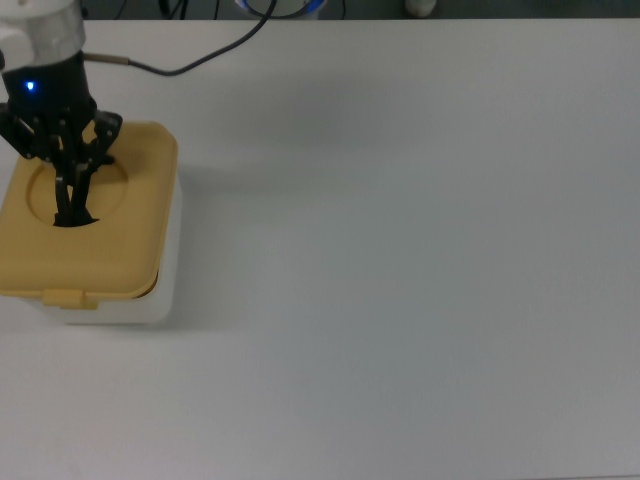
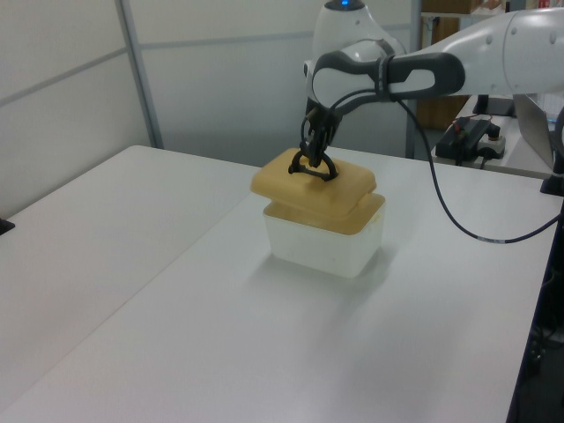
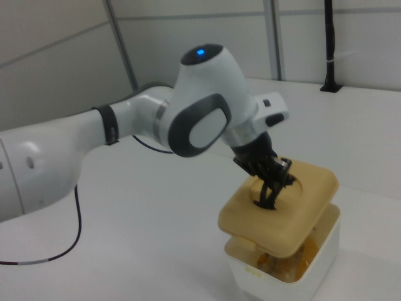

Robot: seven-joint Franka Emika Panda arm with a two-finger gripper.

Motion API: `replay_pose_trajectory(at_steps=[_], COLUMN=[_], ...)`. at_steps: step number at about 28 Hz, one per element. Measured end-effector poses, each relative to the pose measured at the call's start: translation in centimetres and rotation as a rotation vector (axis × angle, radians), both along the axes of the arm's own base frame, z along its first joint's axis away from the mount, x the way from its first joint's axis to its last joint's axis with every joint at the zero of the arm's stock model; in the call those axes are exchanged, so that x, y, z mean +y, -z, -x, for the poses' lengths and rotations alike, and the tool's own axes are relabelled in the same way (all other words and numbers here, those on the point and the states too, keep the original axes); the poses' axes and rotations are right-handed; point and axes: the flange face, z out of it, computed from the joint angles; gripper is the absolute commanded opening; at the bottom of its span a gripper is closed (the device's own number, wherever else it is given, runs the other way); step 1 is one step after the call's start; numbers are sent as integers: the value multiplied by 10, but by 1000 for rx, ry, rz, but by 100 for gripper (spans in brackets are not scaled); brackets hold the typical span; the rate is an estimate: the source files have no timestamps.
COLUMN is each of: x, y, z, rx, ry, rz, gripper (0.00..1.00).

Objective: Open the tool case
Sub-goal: 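Lift the tan lid up off the white case by its handle, then carry the lid beside the case and lower it onto the table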

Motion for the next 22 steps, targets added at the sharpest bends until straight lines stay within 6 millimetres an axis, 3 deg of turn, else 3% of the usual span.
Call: replay_pose_trajectory(at_steps=[6, 10, 17, 22], x=[43, 91, 194, 239], y=[-32, -40, -21, -5], z=[8, 10, 13, 26], rx=[-13, -3, 36, 97], ry=[-53, -76, -97, -116], rz=[-10, -29, -72, -79], gripper=[0, 0, 0, 0])
